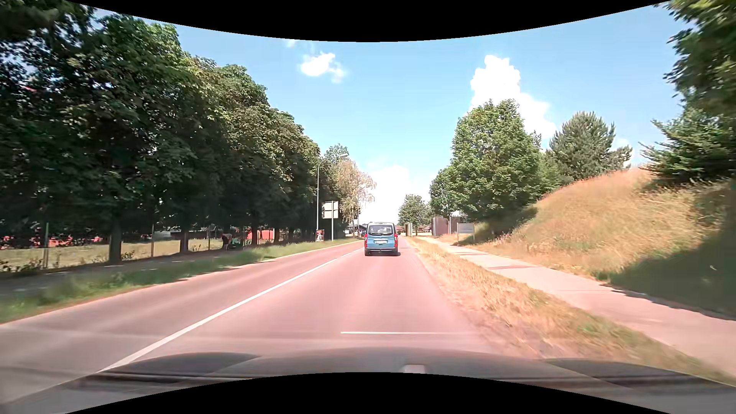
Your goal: Follow the waypoints while adhering to traffic rules and regulations
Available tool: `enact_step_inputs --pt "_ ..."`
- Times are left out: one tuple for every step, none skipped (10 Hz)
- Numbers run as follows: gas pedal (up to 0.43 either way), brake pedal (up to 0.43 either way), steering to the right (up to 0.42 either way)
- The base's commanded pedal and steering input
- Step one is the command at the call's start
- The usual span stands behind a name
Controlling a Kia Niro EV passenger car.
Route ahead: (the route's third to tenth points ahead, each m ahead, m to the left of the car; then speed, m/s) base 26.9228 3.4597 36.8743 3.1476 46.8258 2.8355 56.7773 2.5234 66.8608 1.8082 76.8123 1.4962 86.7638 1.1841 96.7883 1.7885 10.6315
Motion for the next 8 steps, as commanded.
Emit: enact_step_inputs --pt "0.22 0.0 0.003" --pt "0.197 0.0 0.004" --pt "0.15 0.0 0.004" --pt "0.138 0.0 0.004" --pt "0.13 0.0 0.004" --pt "0.118 0.0 0.005" --pt "0.11 0.0 0.005" --pt "0.11 0.0 0.005"
